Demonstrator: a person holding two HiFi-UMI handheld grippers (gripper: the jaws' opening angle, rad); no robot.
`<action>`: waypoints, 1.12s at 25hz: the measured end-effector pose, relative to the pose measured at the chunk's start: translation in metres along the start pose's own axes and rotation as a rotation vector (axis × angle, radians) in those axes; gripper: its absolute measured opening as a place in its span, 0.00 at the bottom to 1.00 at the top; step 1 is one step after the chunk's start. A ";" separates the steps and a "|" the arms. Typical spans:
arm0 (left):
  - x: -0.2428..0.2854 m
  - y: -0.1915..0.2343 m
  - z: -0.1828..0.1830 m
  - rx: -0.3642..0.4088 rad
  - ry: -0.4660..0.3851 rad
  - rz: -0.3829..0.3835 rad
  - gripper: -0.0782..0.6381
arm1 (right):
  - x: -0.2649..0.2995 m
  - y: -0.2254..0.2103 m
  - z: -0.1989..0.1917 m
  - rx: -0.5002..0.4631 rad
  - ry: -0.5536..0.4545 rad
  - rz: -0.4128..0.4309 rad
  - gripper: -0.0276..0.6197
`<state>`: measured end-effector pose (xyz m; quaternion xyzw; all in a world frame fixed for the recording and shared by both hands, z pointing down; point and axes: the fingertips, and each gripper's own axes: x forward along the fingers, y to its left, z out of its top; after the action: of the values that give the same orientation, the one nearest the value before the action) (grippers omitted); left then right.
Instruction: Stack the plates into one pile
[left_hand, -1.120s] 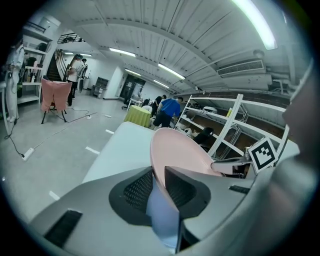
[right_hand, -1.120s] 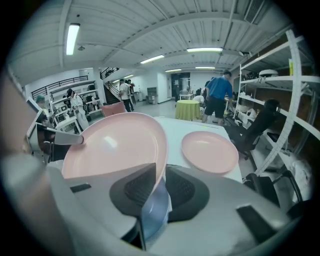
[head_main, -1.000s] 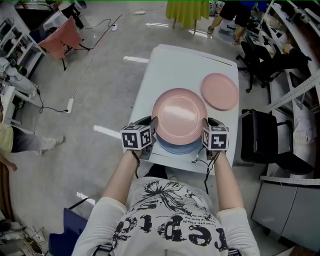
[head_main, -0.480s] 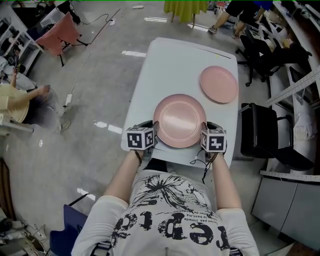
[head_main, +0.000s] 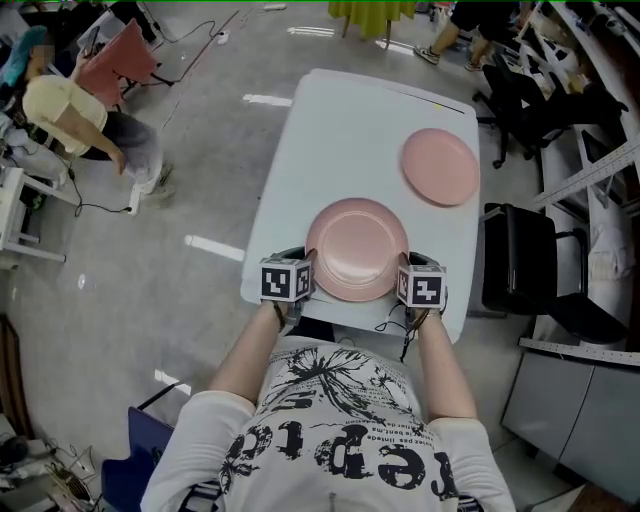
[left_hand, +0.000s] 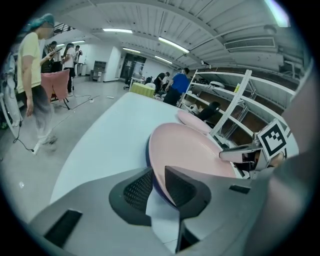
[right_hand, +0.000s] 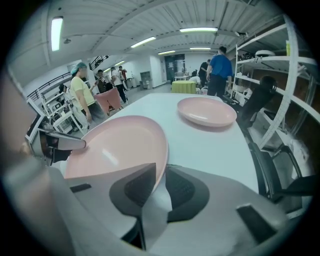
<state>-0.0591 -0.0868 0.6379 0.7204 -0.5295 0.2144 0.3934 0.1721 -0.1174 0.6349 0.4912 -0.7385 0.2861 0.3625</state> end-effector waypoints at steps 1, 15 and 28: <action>0.000 0.000 0.001 -0.002 0.000 0.000 0.23 | 0.001 0.000 0.000 0.003 0.002 -0.001 0.15; 0.000 0.005 0.003 0.127 0.042 0.052 0.25 | 0.012 0.003 -0.005 0.007 0.005 -0.061 0.15; 0.005 0.009 0.010 0.134 0.020 0.053 0.38 | 0.017 0.000 0.007 -0.019 -0.053 -0.085 0.35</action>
<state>-0.0672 -0.0985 0.6389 0.7286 -0.5290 0.2670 0.3437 0.1664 -0.1317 0.6448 0.5263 -0.7289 0.2503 0.3594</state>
